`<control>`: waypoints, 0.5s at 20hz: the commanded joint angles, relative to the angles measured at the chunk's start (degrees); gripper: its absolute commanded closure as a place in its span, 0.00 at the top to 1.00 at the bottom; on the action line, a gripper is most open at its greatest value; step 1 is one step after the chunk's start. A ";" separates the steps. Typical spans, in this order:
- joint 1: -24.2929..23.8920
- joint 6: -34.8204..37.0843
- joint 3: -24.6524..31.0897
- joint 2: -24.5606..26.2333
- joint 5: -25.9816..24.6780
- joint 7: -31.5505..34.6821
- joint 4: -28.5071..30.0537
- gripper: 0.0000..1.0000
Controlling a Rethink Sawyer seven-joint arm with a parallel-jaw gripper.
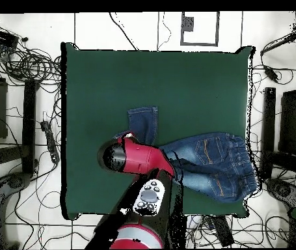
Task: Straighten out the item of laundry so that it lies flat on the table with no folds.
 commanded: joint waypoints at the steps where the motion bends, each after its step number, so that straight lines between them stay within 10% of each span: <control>1: 0.31 -5.48 9.05 4.70 4.67 11.11 5.70 1.00; 10: 3.99 -6.09 6.85 8.63 10.47 15.65 5.00 1.00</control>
